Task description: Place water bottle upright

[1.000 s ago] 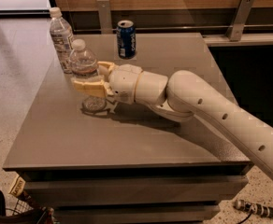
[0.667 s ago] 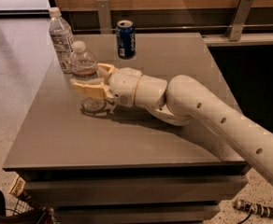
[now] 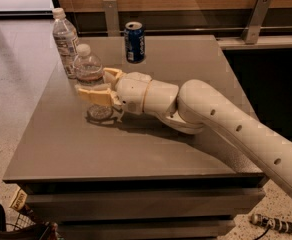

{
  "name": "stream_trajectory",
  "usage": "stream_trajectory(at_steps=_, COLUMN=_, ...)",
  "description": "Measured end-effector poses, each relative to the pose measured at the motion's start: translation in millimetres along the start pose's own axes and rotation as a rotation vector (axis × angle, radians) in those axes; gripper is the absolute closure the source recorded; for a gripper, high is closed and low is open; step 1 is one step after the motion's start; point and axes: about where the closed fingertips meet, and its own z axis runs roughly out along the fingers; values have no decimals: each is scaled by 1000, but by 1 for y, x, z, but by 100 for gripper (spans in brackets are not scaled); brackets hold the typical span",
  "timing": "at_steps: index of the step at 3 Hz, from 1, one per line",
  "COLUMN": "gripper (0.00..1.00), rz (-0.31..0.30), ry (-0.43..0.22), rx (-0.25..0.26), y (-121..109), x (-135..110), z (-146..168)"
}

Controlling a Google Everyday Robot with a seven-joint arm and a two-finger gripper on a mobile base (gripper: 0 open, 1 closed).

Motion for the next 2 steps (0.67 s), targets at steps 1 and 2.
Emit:
stream_trajectory(at_steps=1, gripper=55, rz=0, ry=0, rx=0, y=0, x=0, z=0)
stream_trajectory(at_steps=2, gripper=24, rz=0, ry=0, rx=-2, y=1, x=0, z=1)
